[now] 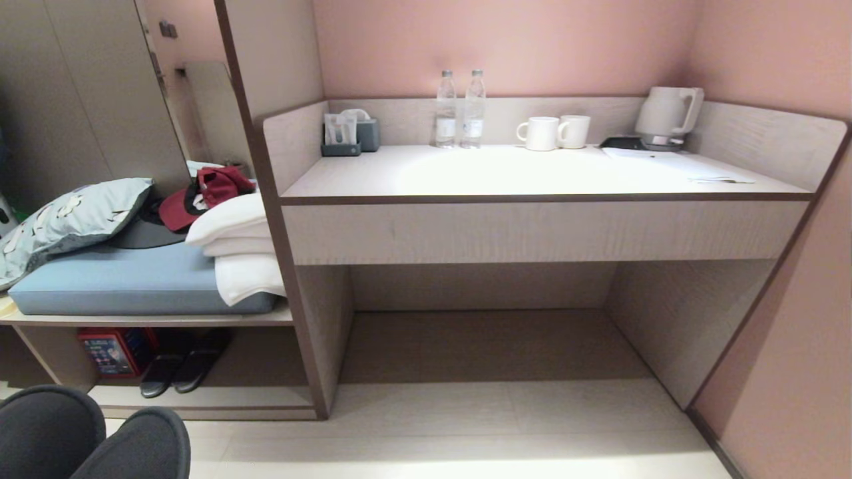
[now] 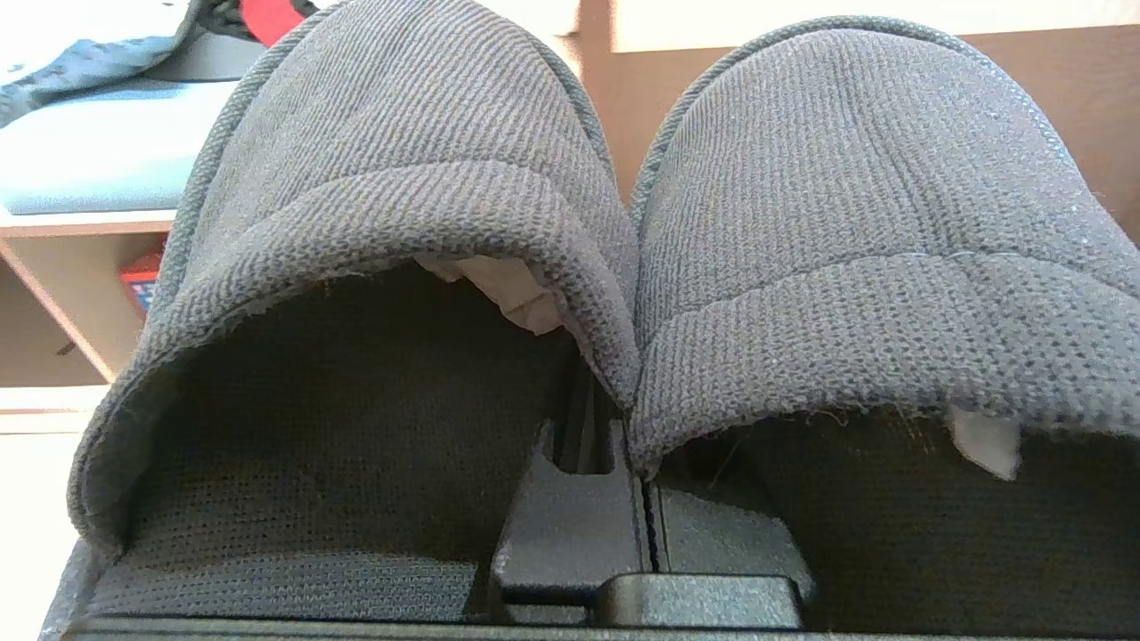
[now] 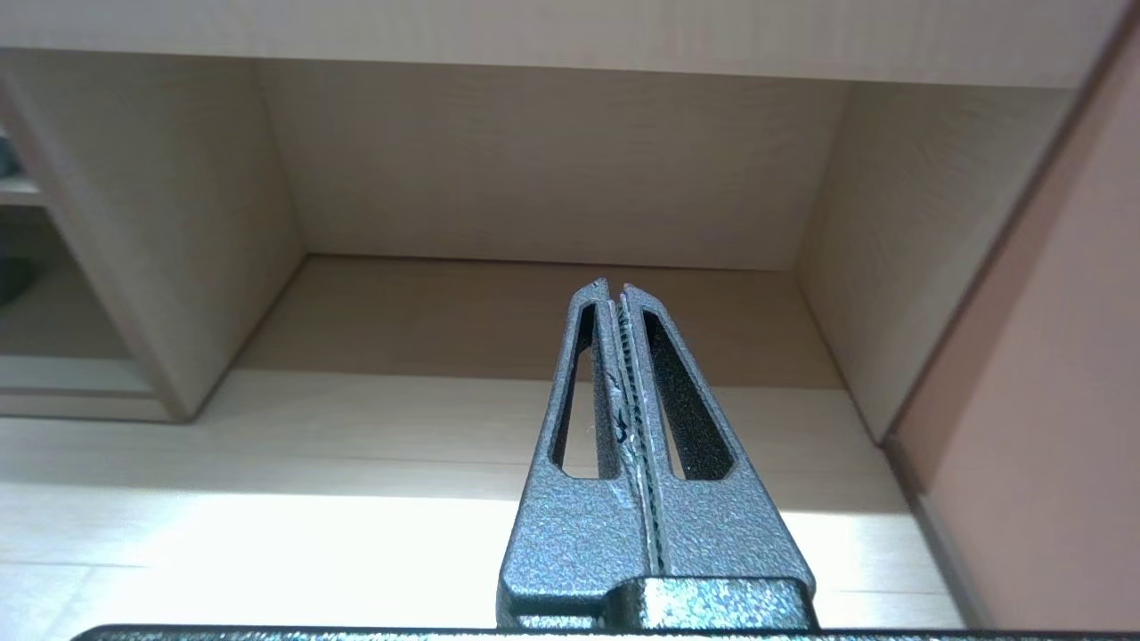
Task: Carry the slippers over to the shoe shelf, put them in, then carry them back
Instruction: Place the slippers on the floor
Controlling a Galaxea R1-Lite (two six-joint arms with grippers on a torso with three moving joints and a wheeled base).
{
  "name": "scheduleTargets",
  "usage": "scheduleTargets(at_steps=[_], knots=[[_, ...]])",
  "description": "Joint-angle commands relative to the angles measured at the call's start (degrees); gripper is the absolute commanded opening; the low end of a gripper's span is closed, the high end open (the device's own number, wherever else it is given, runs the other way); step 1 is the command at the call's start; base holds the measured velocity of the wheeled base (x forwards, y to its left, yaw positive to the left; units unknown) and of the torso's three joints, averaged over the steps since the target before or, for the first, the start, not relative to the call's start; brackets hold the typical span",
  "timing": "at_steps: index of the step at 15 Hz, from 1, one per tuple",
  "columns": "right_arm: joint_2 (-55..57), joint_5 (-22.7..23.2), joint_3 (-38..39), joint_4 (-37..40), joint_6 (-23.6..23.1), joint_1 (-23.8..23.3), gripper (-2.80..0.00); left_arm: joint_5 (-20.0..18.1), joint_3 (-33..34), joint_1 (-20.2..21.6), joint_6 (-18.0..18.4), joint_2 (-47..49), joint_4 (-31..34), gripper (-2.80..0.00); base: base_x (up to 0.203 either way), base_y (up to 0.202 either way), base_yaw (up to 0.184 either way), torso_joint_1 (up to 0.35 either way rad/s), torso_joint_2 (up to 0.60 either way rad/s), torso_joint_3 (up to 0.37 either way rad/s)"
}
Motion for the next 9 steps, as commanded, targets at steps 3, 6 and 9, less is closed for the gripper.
scheduleTargets(at_steps=[3, 6, 9], knots=[[0.0, 0.0, 0.0, 0.0, 0.0, 0.1, -2.8, 0.0, 0.0, 0.0, 0.0, 0.0, 0.0, -2.8, 0.0, -0.195, 0.0, 0.003, 0.0, 0.004], [0.0, 0.0, 0.0, 0.0, 0.0, 0.1, -2.8, 0.0, 0.0, 0.0, 0.0, 0.0, 0.0, -2.8, 0.0, -0.198, 0.001, -0.001, 0.0, 0.002], [0.0, 0.0, 0.0, 0.0, 0.0, 0.0, -2.8, 0.0, 0.0, 0.0, 0.0, 0.0, 0.0, -2.8, 0.0, -0.197, 0.002, 0.003, 0.0, 0.005]])
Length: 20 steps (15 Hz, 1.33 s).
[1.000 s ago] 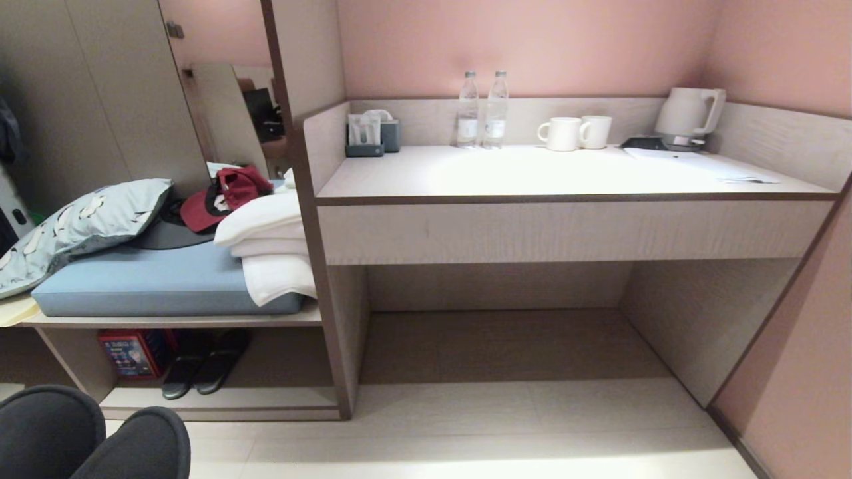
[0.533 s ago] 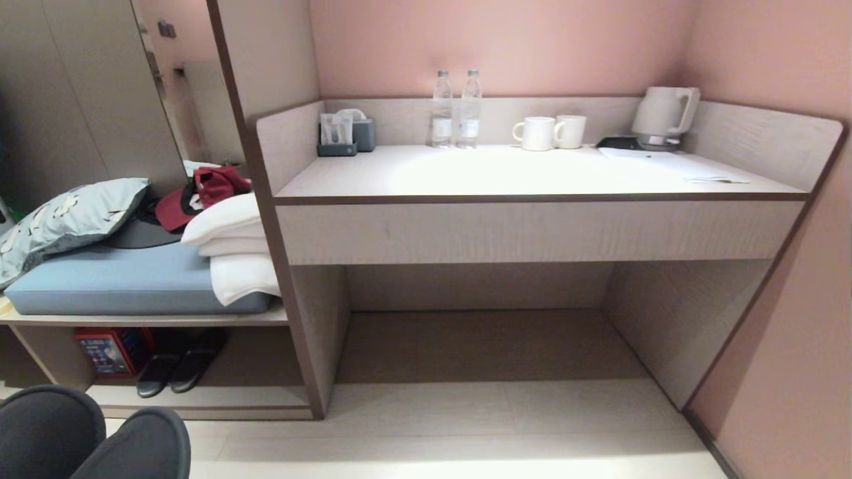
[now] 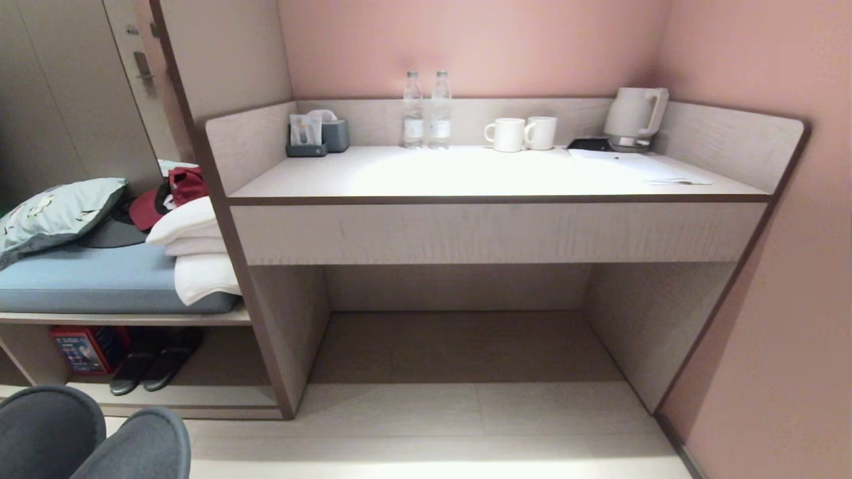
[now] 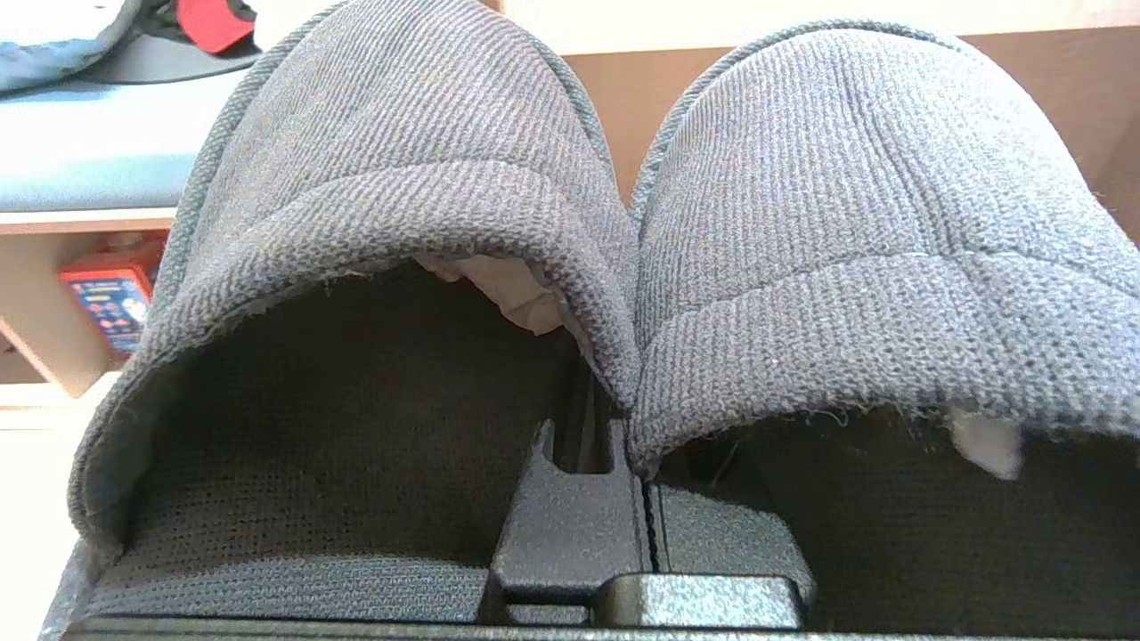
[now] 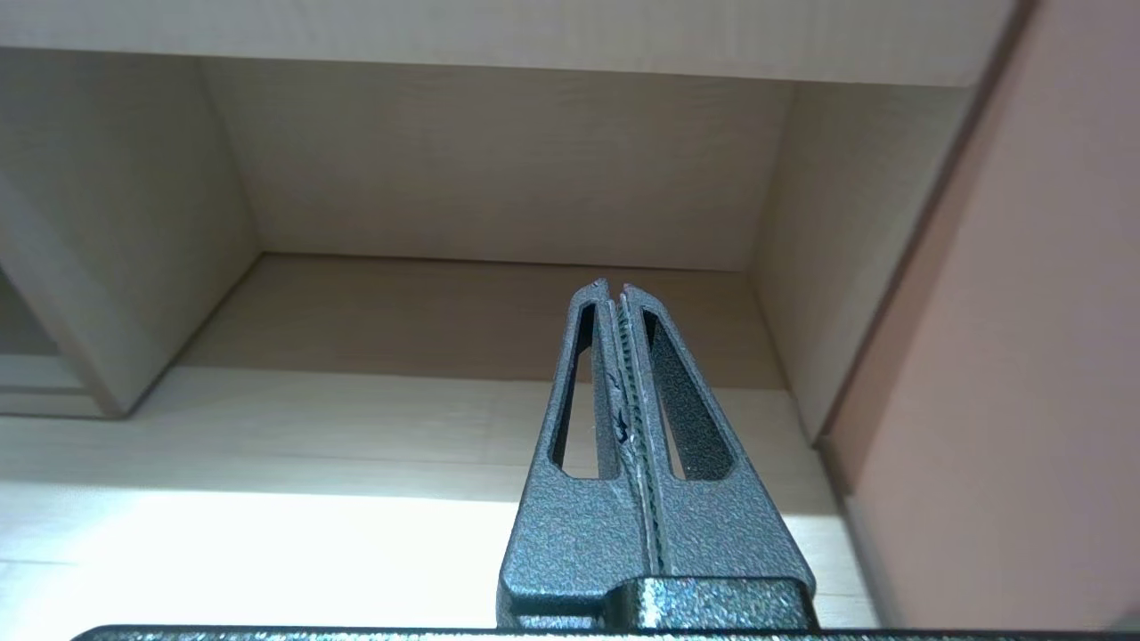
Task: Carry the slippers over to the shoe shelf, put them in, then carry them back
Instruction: Place the slippers on the floor
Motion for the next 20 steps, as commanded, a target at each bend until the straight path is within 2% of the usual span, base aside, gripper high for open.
scheduleTargets(at_steps=[1, 8, 15, 20], knots=[[0.0, 0.0, 0.0, 0.0, 0.0, 0.0, -2.8, 0.0, 0.0, 0.0, 0.0, 0.0, 0.0, -2.8, 0.0, -0.198, 0.002, 0.003, 0.0, 0.005], [0.0, 0.0, 0.0, 0.0, 0.0, 0.0, -2.8, 0.0, 0.0, 0.0, -0.1, -0.1, -0.1, -2.8, 0.0, -0.172, 0.002, 0.002, 0.0, 0.001], [0.0, 0.0, 0.0, 0.0, 0.0, 0.0, -2.8, 0.0, -0.2, 0.0, 0.2, 0.0, 0.7, -2.8, 0.0, 0.0, 0.0, 0.0, 0.0, -0.006], [0.0, 0.0, 0.0, 0.0, 0.0, 0.0, -2.8, 0.0, -0.2, 0.0, 0.0, 0.0, 0.4, -2.8, 0.0, 0.0, 0.0, 0.002, 0.0, -0.16]])
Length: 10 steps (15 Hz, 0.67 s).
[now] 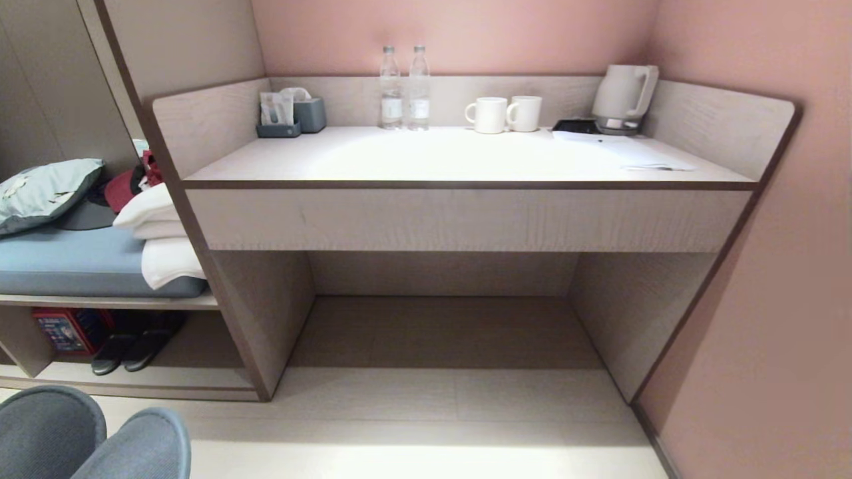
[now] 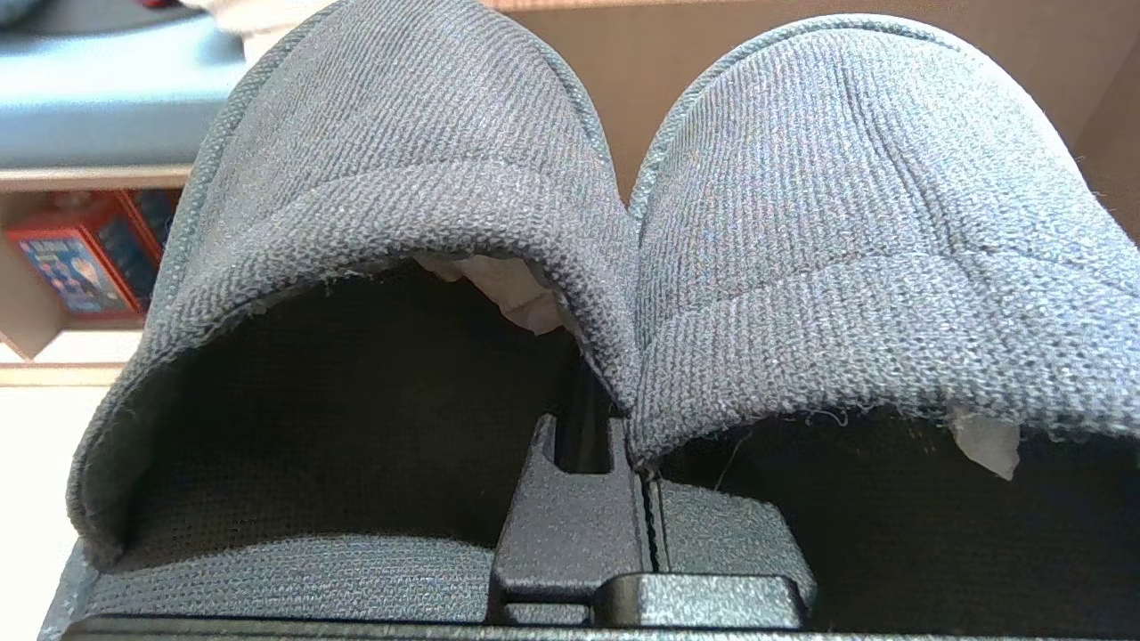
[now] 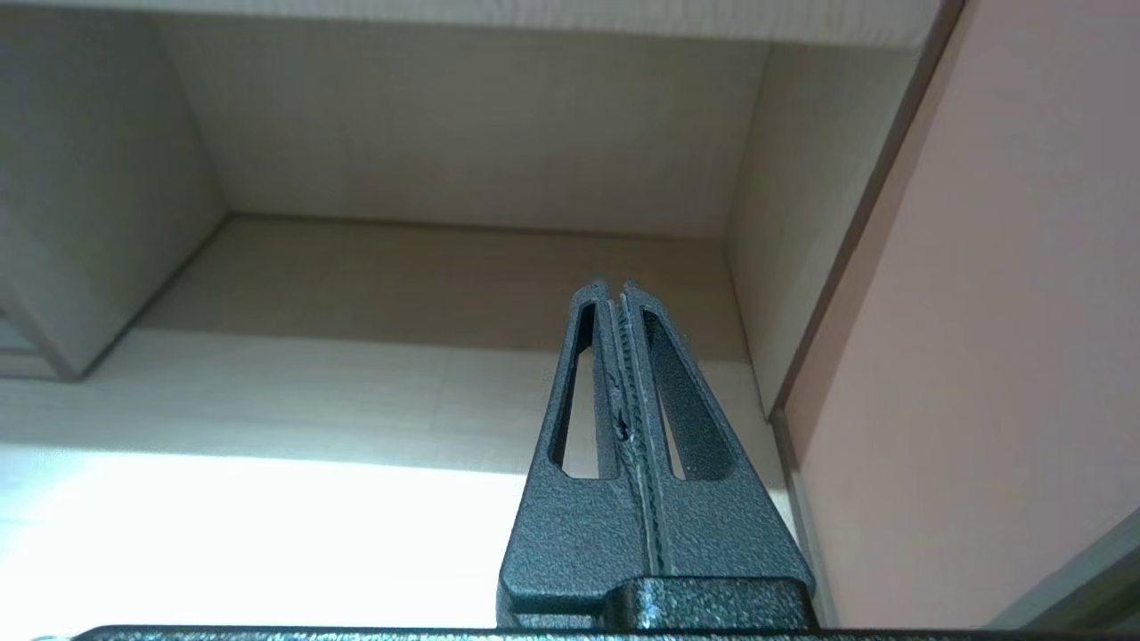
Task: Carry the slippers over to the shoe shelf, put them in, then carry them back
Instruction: Place the slippers on the floor
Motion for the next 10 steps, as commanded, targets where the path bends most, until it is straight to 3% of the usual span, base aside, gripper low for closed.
scheduleTargets(at_steps=[1, 10], knots=[[0.0, 0.0, 0.0, 0.0, 0.0, 0.0, -2.8, 0.0, 0.0, 0.0, 0.0, 0.0, -0.1, -2.8, 0.0, 0.0, 0.0, 0.002, 0.0, -0.193], [0.0, 0.0, 0.0, 0.0, 0.0, 0.0, -2.8, 0.0, 0.1, 0.0, 0.0, 0.0, -0.2, -2.8, 0.0, 0.0, 0.0, 0.004, 0.0, -0.196]])
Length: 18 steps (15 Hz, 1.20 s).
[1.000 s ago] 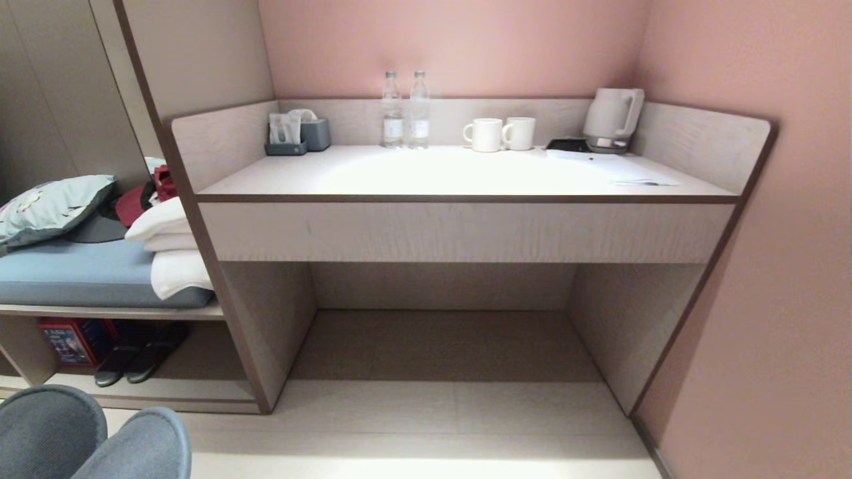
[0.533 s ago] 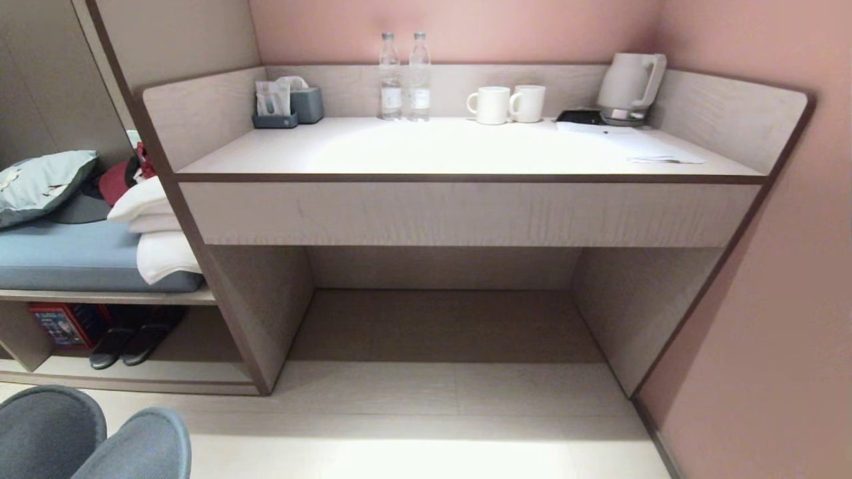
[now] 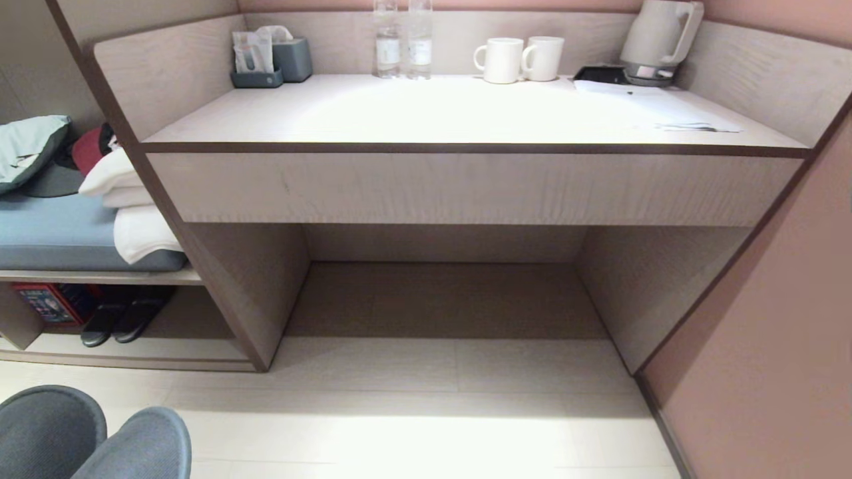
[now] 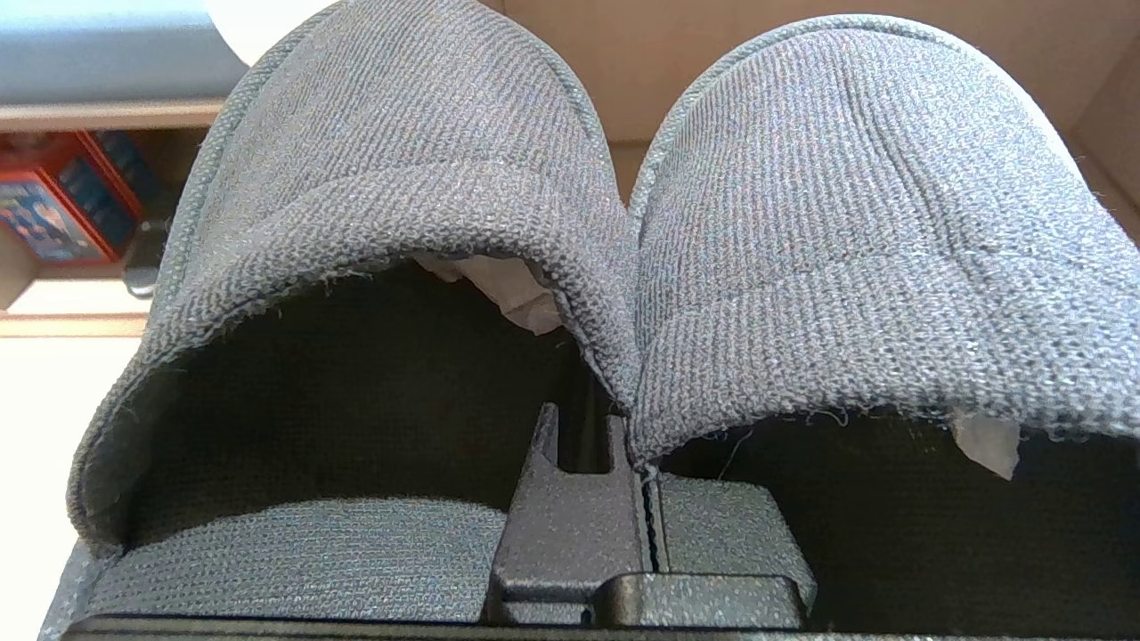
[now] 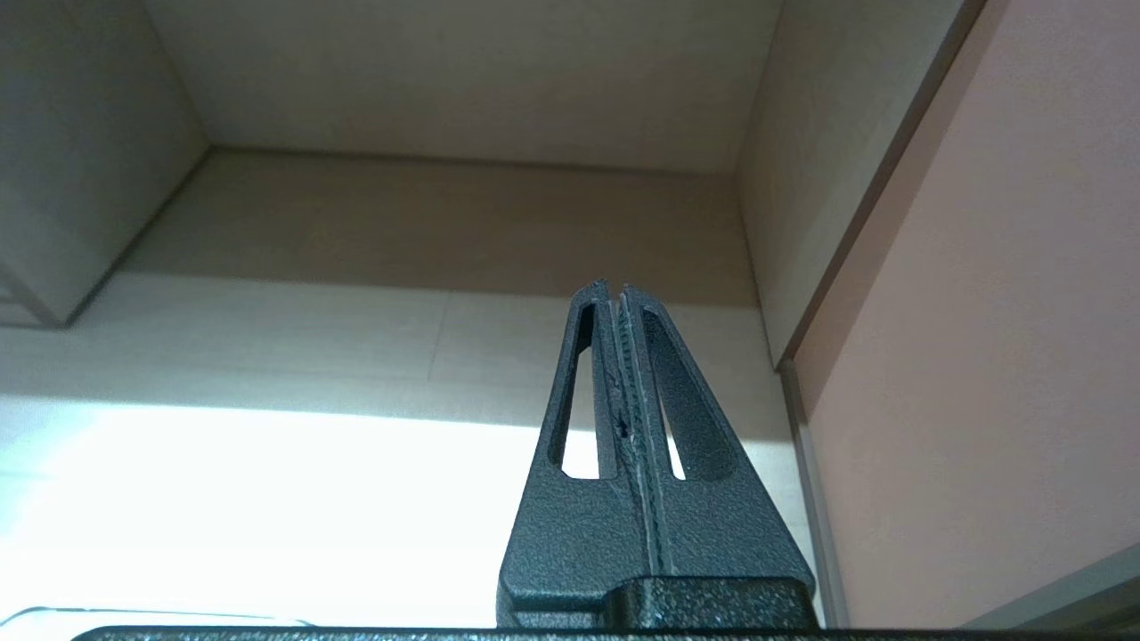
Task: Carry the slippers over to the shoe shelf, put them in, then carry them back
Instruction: Place the slippers on the floor
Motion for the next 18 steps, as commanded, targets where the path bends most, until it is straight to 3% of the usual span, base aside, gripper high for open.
scheduleTargets(at_steps=[1, 18], knots=[[0.0, 0.0, 0.0, 0.0, 0.0, 0.1, -2.8, 0.0, 0.0, 0.0, 0.0, 0.0, 0.0, -2.8, 0.0, 0.0, 0.0, 0.006, 0.01, -0.203], [0.0, 0.0, 0.0, 0.0, 0.0, 0.1, -2.8, 0.0, 0.0, 0.0, 0.0, 0.0, -0.1, -2.8, 0.0, 0.0, 0.0, 0.005, 0.0, -0.197]])
